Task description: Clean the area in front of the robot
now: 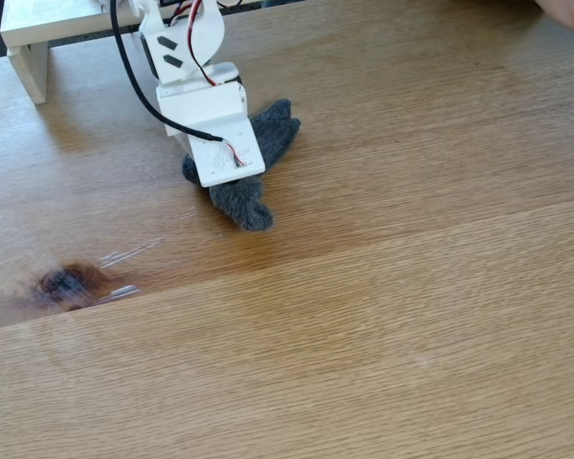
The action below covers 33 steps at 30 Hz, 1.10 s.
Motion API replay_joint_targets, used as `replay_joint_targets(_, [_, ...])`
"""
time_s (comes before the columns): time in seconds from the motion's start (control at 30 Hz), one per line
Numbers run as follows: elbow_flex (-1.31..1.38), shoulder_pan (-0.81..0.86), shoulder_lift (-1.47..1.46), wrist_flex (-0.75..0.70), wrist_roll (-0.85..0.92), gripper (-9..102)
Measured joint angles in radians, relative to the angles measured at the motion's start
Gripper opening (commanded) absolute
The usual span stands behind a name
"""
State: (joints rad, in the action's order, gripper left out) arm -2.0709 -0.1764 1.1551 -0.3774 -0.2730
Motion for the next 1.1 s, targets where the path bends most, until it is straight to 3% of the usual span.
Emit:
replay_joint_targets(0.43, [-0.002, 0.109, -0.183, 0.278, 0.055, 0])
replay_joint_targets(0.77, [0.000, 0.451, -0.210, 0.572, 0.193, 0])
replay_joint_targets(0.97, [0.000, 0.581, -0.210, 0.606, 0.273, 0])
replay_joint_targets(1.1, [0.000, 0.630, -0.209, 0.543, 0.282, 0])
